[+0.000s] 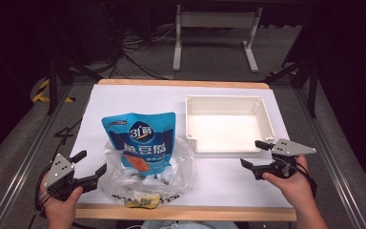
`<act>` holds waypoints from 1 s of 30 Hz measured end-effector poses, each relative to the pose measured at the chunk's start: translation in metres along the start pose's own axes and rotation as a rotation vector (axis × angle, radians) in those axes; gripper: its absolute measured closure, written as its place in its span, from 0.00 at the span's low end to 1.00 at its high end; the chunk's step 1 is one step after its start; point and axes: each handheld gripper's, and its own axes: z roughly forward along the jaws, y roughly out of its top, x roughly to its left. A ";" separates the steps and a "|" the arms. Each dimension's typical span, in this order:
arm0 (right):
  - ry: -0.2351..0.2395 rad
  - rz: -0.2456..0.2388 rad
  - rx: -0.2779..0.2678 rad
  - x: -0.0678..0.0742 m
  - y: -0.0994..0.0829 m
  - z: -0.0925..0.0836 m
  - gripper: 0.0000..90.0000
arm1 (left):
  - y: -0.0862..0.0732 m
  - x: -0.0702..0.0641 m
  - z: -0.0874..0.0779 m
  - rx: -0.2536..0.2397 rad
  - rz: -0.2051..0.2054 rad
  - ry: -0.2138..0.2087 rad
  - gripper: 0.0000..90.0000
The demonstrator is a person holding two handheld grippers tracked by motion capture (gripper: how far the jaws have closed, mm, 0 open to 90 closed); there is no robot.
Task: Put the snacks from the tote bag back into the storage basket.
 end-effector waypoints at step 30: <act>0.169 -0.103 -0.030 0.028 0.073 0.019 0.17 | 0.001 -0.001 0.001 -0.004 0.004 0.005 0.20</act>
